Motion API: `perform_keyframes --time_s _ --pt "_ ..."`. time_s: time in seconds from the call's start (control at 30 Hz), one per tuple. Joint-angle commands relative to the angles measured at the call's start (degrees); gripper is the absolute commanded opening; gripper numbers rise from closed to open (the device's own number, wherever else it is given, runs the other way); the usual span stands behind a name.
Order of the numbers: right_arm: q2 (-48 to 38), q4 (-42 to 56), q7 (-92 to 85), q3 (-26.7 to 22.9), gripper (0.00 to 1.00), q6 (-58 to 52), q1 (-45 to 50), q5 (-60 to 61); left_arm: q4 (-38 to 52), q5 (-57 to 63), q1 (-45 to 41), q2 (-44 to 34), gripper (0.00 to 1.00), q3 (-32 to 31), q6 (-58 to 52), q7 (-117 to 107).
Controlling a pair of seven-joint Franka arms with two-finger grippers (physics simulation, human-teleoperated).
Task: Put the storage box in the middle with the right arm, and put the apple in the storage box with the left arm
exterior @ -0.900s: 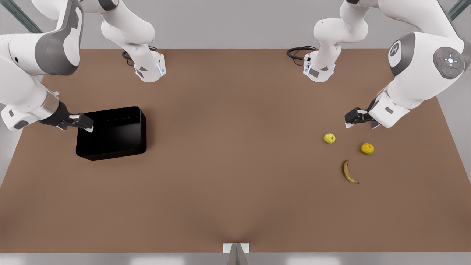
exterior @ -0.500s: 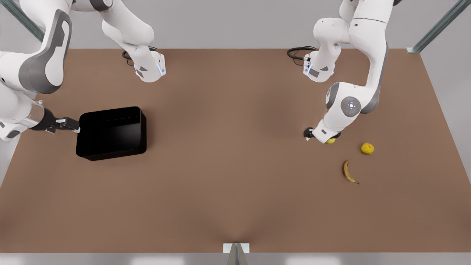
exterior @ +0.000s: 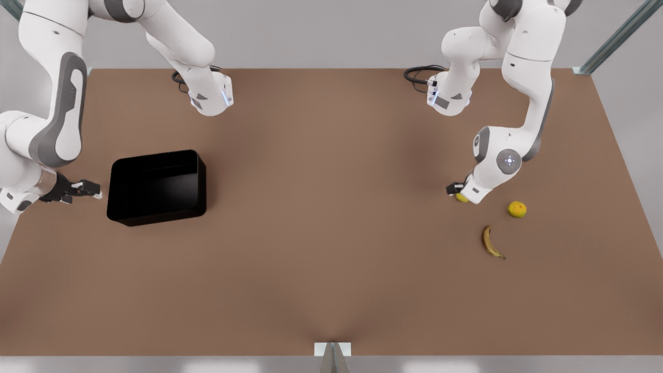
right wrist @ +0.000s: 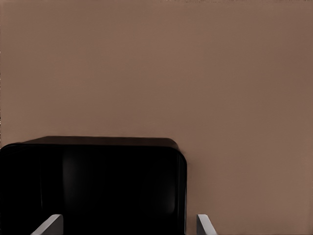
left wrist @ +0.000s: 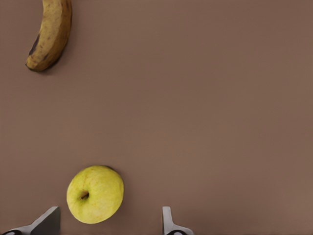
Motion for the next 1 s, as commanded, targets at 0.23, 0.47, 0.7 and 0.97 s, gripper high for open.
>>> perform_keyframes --time_s 0.23,0.47,0.7,0.97 --pt "-4.1 -11.1 -1.0 -1.2 1.00 2.7 -1.1 0.2 0.0 3.8 2.6 1.6 1.00 0.0 0.4 -0.9" --pt "1.1 -14.2 -9.0 -1.3 1.00 13.3 -5.9 -0.1 0.0 3.9 2.6 5.5 1.00 0.0 1.1 -0.7" --pt "2.0 -21.1 -10.2 -1.4 1.00 19.3 -8.1 0.0 0.3 3.9 2.7 6.8 1.00 0.0 1.3 -0.7" --pt "5.7 -22.4 -10.8 -4.0 1.00 22.1 -8.3 -2.4 0.7 4.1 4.4 7.0 1.00 -0.2 1.3 0.0"
